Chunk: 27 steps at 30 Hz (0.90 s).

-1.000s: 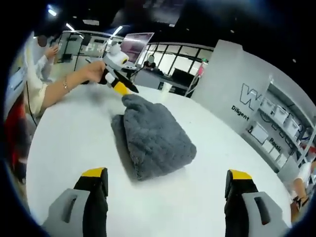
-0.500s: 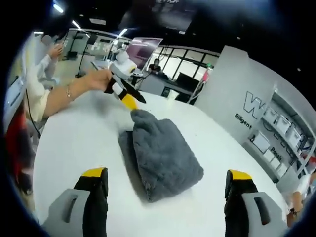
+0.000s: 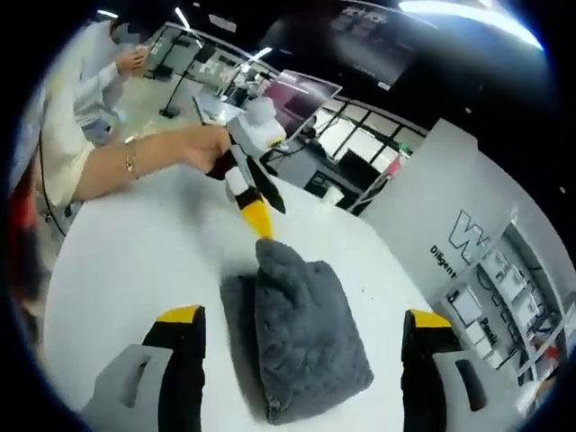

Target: Open the folded towel by lifting each exposed corner and separating the folded layers until the towel lies flat within the target outline without major curled edges

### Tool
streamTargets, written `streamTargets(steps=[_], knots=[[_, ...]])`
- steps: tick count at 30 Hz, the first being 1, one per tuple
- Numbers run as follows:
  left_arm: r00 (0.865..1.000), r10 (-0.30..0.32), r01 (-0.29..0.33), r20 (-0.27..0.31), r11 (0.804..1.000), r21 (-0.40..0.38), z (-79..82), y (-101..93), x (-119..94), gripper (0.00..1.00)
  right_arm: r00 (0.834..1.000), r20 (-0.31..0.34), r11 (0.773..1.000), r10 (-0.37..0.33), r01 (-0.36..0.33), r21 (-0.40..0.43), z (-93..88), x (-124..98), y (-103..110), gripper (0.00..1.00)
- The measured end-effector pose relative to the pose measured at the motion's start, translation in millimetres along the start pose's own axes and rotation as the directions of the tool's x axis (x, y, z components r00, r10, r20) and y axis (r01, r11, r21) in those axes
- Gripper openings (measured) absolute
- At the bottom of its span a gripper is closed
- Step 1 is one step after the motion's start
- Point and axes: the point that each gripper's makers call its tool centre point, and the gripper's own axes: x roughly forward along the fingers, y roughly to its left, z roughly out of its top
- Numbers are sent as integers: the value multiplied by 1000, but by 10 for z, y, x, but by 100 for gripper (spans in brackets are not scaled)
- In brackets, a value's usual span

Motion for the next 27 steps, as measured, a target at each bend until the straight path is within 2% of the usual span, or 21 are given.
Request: streamTargets(steps=[5, 10, 13, 17, 20, 25, 27], knots=[[1000, 1, -1, 4, 1000, -1, 9, 3, -18, 99, 1000, 21, 999, 19, -18, -27, 125, 181, 20, 78], [1000, -5, 5, 23, 1000, -2, 54, -7, -60, 99, 998, 19, 998, 65, -65, -21, 185, 474, 83, 69], [999, 0, 0, 38, 1000, -4, 88, 12, -87, 99, 997, -5, 997, 72, -72, -20, 139, 774, 83, 64], [999, 4, -3, 44, 1000, -12, 86, 33, -105, 99, 992, -41, 992, 121, -122, -25, 40, 1041, 178, 58], [999, 8, -7, 46, 1000, -20, 83, 63, -114, 99, 988, -56, 989, 147, -148, -14, -25, 1153, 236, 53], [999, 13, -12, 53, 1000, -29, 100, 96, -127, 99, 988, -57, 989, 145, -144, 28, -105, 1213, 200, 35], [999, 13, -12, 49, 1000, -26, 96, 98, -123, 99, 987, -47, 988, 151, -149, 48, -123, 1213, 195, 22]])
